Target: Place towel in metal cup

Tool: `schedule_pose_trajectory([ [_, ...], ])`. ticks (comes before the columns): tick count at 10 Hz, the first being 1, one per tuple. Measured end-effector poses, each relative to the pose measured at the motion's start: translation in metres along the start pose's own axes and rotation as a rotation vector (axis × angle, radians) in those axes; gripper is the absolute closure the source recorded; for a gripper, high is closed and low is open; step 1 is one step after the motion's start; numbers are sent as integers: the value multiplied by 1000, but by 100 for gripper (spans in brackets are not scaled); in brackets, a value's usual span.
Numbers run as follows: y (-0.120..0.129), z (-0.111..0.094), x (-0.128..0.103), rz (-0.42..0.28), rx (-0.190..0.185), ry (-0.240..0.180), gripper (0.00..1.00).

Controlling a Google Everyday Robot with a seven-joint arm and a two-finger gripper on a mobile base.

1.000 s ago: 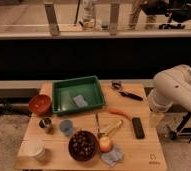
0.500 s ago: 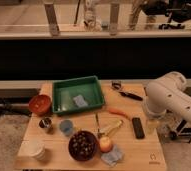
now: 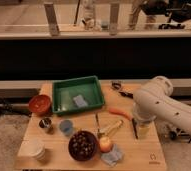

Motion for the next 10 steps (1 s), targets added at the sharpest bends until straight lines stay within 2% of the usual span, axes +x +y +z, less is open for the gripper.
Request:
schedule_pose_trajectory([
  [4, 7, 5, -19, -53, -5, -5, 20],
  [6, 14, 15, -47, -104, -14, -10, 20],
  [8, 25, 31, -65, -159, -26, -15, 20],
  [10, 31, 36, -81, -189, -35, -19, 20],
])
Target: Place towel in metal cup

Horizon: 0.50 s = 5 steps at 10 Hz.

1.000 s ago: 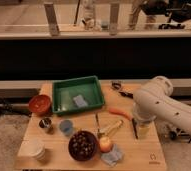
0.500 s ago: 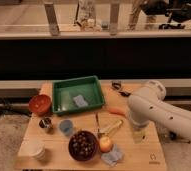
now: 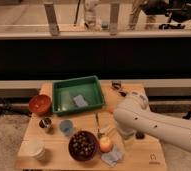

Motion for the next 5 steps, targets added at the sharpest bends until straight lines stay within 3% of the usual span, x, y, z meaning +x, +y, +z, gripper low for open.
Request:
schedule_pose_trajectory([
  [3, 9, 30, -24, -54, -33, -18, 20],
  [5, 10, 36, -30, -57, -39, -32, 20],
])
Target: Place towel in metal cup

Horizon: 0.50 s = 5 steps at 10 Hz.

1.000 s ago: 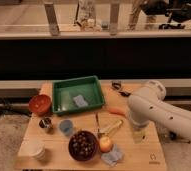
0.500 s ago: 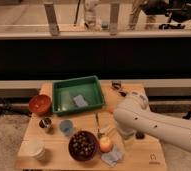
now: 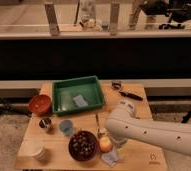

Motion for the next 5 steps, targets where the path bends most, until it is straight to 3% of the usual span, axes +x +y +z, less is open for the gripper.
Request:
schedule_pose_trajectory([
  [2, 0, 0, -4, 1, -4, -17, 20],
  [5, 8, 24, -11, -4, -13, -32, 20],
])
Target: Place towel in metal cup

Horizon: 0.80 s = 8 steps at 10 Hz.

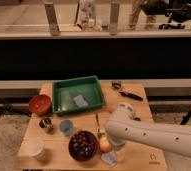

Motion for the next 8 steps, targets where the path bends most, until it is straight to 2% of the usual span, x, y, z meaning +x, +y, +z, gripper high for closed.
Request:
schedule_pose_trajectory([
  [4, 8, 11, -9, -8, -17, -22, 20],
  [8, 6, 28, -11, -6, -24, -35, 20],
])
